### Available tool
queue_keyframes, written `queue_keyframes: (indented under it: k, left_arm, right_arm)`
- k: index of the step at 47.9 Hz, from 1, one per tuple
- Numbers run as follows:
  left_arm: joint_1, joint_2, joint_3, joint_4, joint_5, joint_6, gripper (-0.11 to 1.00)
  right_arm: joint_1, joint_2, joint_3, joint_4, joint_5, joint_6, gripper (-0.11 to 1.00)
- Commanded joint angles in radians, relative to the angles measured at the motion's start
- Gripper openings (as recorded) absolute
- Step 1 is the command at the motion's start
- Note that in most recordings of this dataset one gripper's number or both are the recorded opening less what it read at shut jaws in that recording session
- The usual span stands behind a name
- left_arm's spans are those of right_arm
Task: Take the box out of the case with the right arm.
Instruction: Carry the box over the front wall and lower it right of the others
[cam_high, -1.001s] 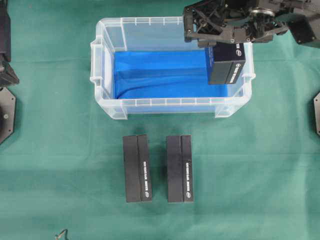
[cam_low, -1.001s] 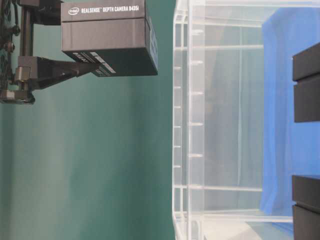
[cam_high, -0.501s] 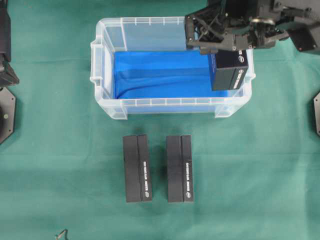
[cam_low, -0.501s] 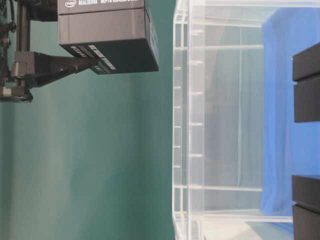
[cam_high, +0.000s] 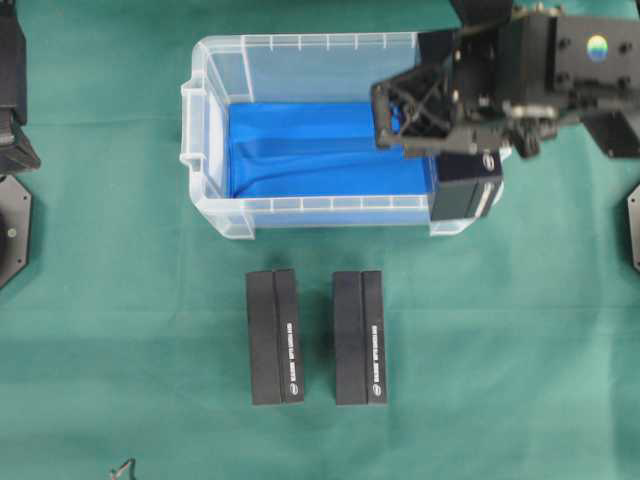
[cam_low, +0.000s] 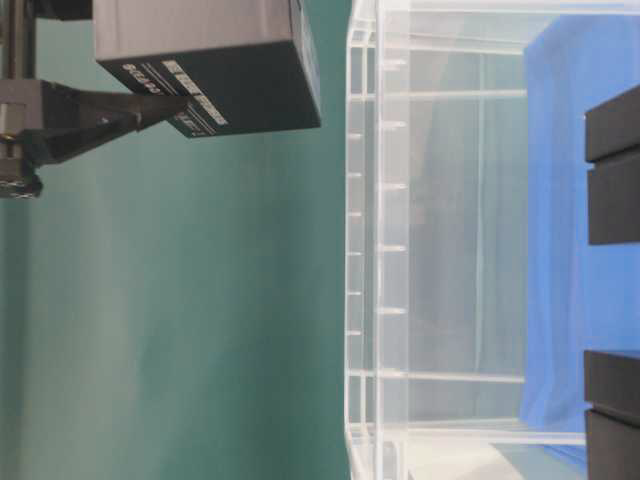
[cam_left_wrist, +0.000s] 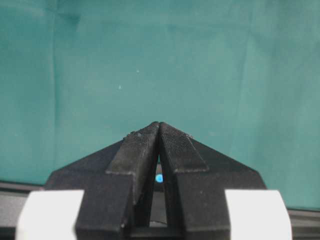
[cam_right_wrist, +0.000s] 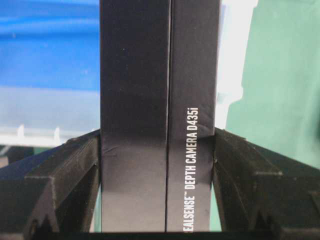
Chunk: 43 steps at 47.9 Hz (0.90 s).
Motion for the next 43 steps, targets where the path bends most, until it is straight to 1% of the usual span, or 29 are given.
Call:
queue_keyframes:
  k: [1,11,25,39,43]
  left_arm:
    - [0.003,0.002,-0.025,0.002,-0.005,0.000,0.00]
    - [0.003,0.002,-0.023,0.002,-0.005,-0.002,0.00]
    - [0.003,0.002,-0.023,0.002,-0.005,-0.002,0.00]
    - [0.002,0.002,-0.025,0.002,-0.005,-0.006,0.00]
    - [0.003,0.002,-0.025,0.002,-0.005,-0.008,0.00]
  right_arm:
    - [0.037,-0.040,-0.028,-0.005,0.008,0.023,0.64]
    - [0.114,-0.038,-0.026,-0.006,0.008,0.094,0.64]
    - [0.236,-0.035,-0.025,-0.006,0.029,0.218,0.64]
    - [0.374,-0.028,-0.031,-0.005,0.043,0.397,0.64]
    - [0.396,-0.028,-0.031,-0.006,0.044,0.422,0.64]
